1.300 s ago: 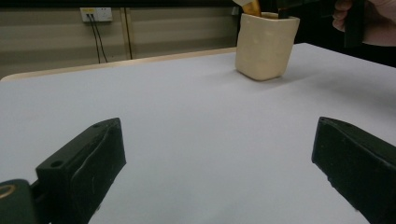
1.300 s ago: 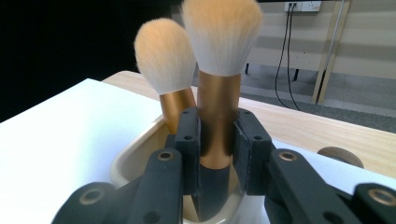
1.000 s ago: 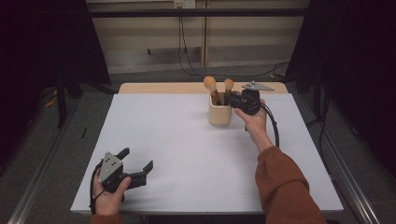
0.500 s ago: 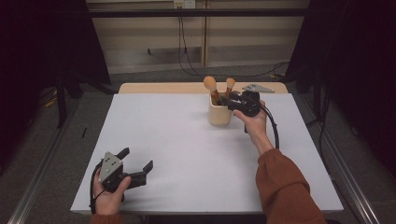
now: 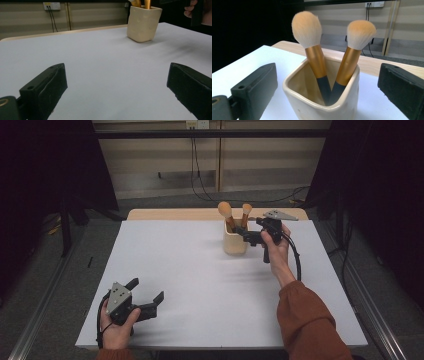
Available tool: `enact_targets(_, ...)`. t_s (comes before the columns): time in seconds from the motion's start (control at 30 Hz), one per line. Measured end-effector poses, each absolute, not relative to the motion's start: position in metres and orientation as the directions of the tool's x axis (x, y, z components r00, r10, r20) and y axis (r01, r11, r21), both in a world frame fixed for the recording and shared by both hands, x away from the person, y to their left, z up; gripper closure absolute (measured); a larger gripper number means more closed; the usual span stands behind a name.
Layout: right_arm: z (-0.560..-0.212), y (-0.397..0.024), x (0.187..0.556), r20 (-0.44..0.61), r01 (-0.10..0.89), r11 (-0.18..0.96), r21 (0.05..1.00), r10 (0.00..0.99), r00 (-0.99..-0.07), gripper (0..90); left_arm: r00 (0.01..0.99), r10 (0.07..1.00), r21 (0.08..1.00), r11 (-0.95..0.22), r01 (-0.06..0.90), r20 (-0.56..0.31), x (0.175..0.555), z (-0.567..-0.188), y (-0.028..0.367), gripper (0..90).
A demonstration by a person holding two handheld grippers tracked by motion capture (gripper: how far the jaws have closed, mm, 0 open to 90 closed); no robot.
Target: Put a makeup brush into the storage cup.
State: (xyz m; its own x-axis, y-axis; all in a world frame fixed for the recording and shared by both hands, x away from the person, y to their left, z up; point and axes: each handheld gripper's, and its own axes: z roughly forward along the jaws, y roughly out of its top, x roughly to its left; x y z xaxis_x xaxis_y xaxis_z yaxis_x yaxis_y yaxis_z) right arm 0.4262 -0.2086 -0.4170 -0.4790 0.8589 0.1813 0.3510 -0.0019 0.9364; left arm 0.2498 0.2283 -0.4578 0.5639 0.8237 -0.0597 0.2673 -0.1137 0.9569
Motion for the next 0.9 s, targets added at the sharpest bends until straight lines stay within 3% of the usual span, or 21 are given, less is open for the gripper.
enact_targets(0.23, -0.416, -0.208, 0.413, 0.128, 0.310, 0.029, 0.950, 0.871, -0.474, 2.2, 0.564, 0.824, 0.956, -0.116, 0.268, -0.058, 0.249, -0.458, 0.228, 2.8)
enact_targets(0.9, -0.427, -0.221, 0.372, 0.100, 0.285, 0.043, 0.958, 0.876, -0.471, 0.1, 0.561, 0.826, 0.958, -0.117, 0.262, -0.053, 0.247, -0.457, 0.229, 2.8)
